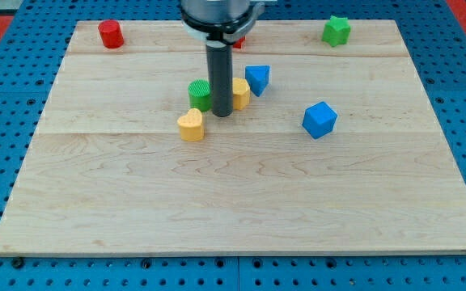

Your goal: Push the green circle left a bit

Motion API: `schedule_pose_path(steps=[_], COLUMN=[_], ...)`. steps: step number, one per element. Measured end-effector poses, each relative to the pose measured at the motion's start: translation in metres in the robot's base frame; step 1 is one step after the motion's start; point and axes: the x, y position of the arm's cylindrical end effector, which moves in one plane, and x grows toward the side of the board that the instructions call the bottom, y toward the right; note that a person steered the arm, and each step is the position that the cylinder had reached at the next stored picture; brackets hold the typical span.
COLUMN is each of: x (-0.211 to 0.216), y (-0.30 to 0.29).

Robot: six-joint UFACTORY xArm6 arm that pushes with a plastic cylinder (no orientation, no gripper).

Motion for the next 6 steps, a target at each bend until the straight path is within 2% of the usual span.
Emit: schedule_pose_path(steps=[2,3,4,5,6], x=[0.002,0.003,-0.02,-0.032,-0.036], y=[0.008,-0.007,-0.013,-0.07,-0.052])
